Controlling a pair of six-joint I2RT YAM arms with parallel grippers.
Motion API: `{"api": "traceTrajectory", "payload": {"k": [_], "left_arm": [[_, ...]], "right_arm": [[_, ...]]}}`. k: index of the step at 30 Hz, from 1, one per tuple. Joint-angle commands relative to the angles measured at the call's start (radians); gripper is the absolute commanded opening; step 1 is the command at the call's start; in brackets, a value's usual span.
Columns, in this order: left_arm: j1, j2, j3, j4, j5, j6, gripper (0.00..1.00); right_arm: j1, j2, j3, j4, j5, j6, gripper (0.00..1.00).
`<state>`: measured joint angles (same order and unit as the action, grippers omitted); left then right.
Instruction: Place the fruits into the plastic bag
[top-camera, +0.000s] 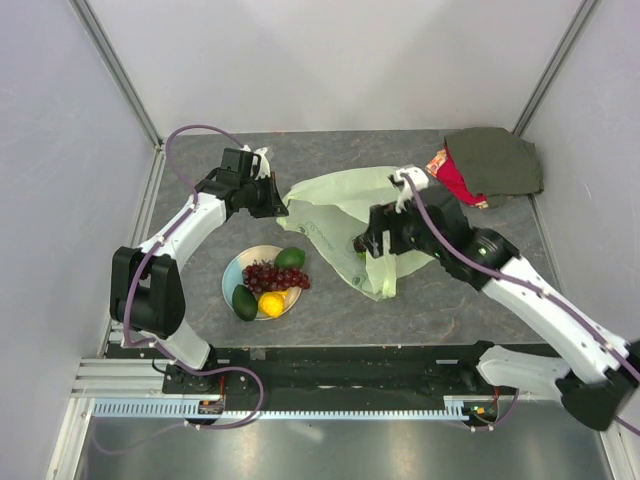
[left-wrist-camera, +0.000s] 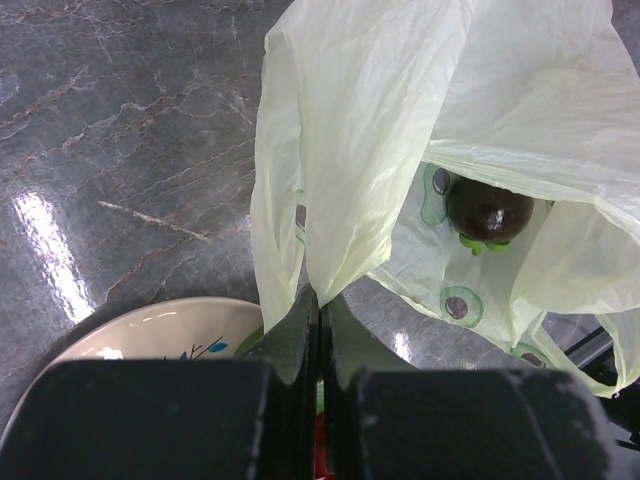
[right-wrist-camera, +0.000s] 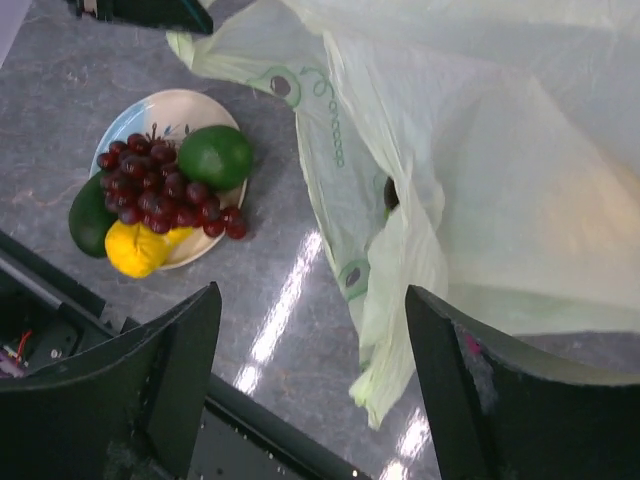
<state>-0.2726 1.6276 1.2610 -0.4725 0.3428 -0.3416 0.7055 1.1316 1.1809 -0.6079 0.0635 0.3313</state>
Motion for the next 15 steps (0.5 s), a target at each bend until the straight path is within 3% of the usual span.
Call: {"api": "traceTrajectory", "payload": {"k": [1,5,9,15], "left_arm": [[-0.002,-0.012,0.031,0.031,0.015,-0.023,0.01],[-0.002,-0.015,0.031,0.034,0.012,-0.028,0.01],[-0.002,-0.014,0.031,0.035,0.012,-0.034,0.02],[-0.002,-0.009,0.028,0.038,0.016,-0.039,0.02]], "right_arm": [[0.003,-0.113,-0.18,-0.026,-0.086,0.11,0.8],[0.003,-0.226,-0.279,-0.056,-0.07,0.14,0.7],[0.002,-0.242,-0.357,-0.032,-0.134,0.137,0.67],[-0.003,-0.217,-0.418,-0.02,-0.07,0.149,0.66]]}}
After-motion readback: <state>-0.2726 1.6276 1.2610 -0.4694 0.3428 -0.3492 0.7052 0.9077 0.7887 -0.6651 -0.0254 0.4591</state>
